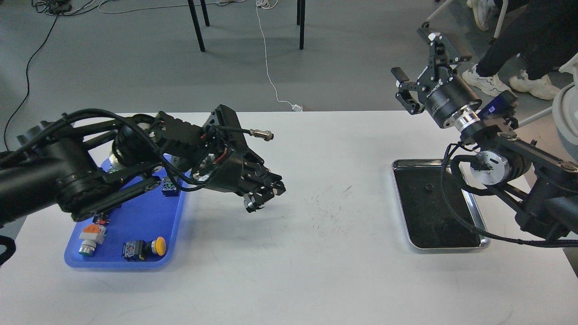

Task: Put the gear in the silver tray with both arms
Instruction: 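Lift the gear and carry it with the left gripper to the table center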

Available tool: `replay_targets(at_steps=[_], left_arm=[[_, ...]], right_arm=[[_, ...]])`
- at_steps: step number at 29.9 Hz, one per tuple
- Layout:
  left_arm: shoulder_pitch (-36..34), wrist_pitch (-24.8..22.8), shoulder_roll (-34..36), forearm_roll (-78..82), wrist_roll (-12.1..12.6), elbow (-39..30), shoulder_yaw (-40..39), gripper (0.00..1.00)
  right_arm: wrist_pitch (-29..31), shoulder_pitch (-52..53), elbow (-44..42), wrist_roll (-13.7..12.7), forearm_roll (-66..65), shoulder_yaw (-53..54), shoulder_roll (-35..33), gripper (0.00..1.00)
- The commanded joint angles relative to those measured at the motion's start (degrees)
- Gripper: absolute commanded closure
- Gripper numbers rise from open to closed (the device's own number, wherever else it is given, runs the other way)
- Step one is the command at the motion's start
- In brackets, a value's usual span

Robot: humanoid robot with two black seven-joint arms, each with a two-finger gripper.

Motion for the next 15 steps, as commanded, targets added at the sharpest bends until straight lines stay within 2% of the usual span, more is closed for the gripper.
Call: replay_targets(at_steps=[1,10,15], left_arm=[[-0.7,0.0,-7.8,0.0,0.0,5.7,1.3,0.84],[-0.5,0.0,-22.6,0.0,0.0,14.8,4.5,0.83],[-0.1,0.0,-22.9,0.0,0.0,20.0,5.0,0.83]], right_arm=[[-0.4,4.5,-0.2,0.0,0.2,-0.3,0.3,0.03],[-0.5,8.2,-0.5,0.0,0.2,-6.7,0.9,0.03],[-0.6,7.6,-0.6,0.0,0.2,-6.7,2.2,0.03]])
